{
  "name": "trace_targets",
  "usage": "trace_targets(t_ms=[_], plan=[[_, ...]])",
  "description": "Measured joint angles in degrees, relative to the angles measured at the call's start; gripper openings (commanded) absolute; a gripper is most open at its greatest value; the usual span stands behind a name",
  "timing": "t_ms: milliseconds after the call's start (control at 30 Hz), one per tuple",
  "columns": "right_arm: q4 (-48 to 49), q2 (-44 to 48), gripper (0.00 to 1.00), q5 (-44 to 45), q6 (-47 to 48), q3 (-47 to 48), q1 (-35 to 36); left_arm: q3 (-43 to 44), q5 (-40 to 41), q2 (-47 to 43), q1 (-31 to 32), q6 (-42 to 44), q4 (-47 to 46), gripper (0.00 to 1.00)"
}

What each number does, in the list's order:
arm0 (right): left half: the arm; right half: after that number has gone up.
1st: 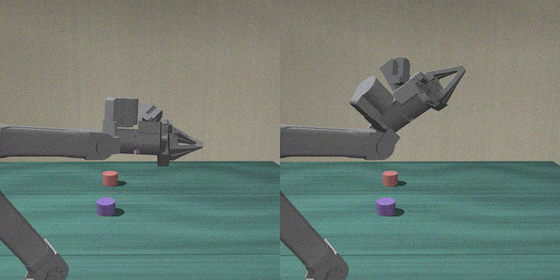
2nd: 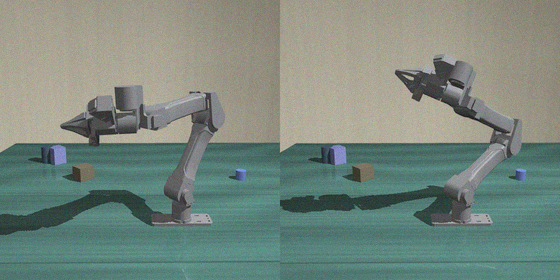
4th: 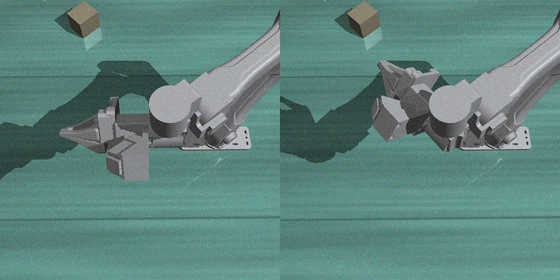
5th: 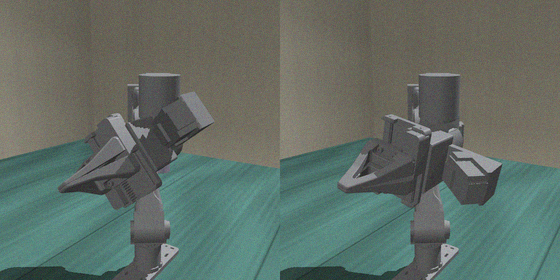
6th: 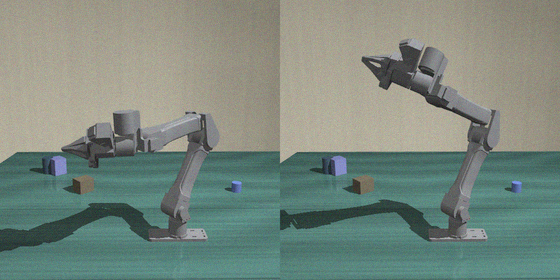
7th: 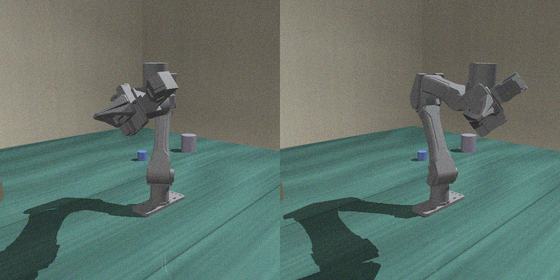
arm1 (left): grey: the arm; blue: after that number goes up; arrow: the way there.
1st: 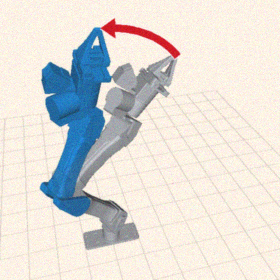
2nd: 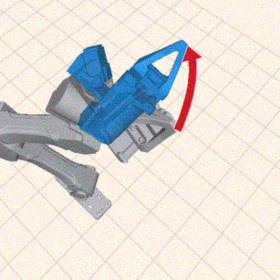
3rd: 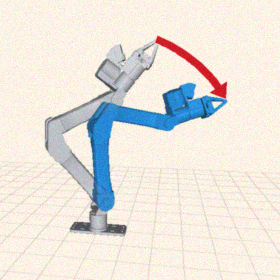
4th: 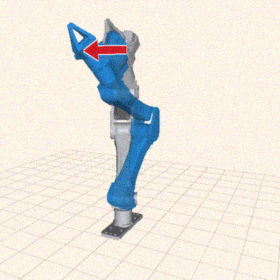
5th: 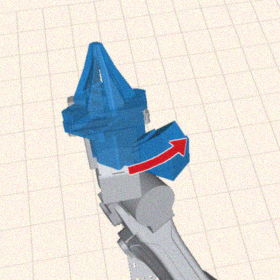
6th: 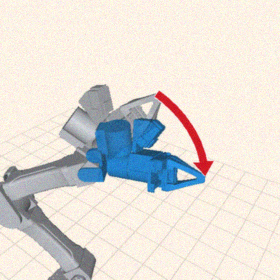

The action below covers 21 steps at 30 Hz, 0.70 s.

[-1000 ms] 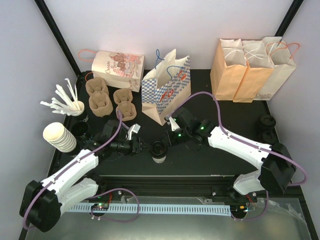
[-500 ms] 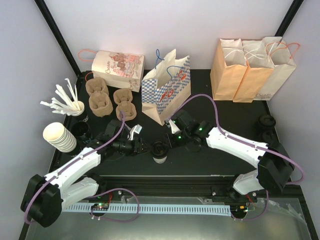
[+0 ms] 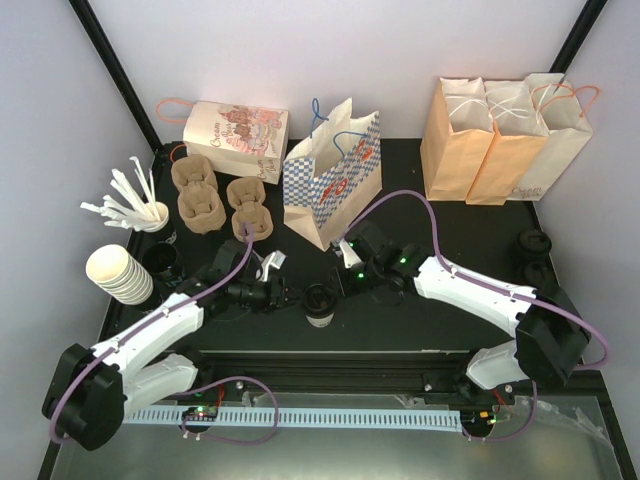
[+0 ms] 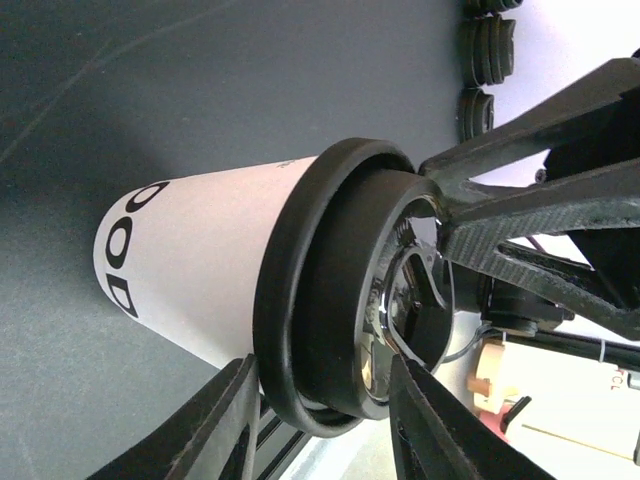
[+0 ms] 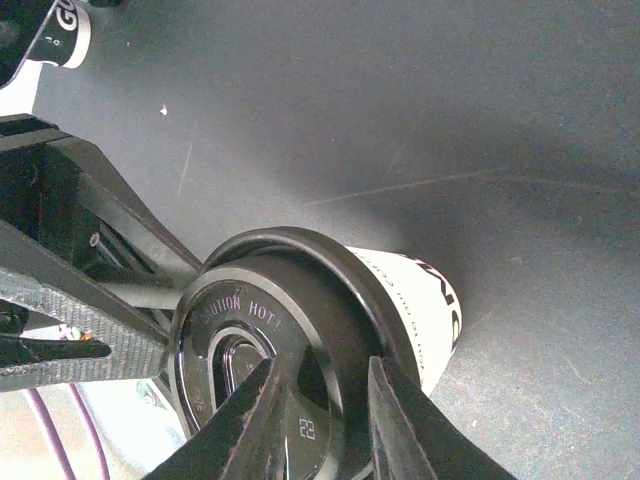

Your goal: Pack the takeout coffee

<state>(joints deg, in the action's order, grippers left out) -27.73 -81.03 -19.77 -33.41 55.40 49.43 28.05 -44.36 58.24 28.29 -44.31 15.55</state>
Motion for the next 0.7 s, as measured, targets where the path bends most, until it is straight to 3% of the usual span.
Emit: trace_targets(t_ms=[367,700], plan=[[0.4,0.1,0.27,-0.9,0.0,-0.2,0.1,1.1,3.0,-6.1,1.4,-1.6,3.1,0.4],[0.0,0.3,0.27,-0.7,0.0,-0.2,0.0,1.1,2.7,-2.3,4.6,-3.9,0.4,0.38]])
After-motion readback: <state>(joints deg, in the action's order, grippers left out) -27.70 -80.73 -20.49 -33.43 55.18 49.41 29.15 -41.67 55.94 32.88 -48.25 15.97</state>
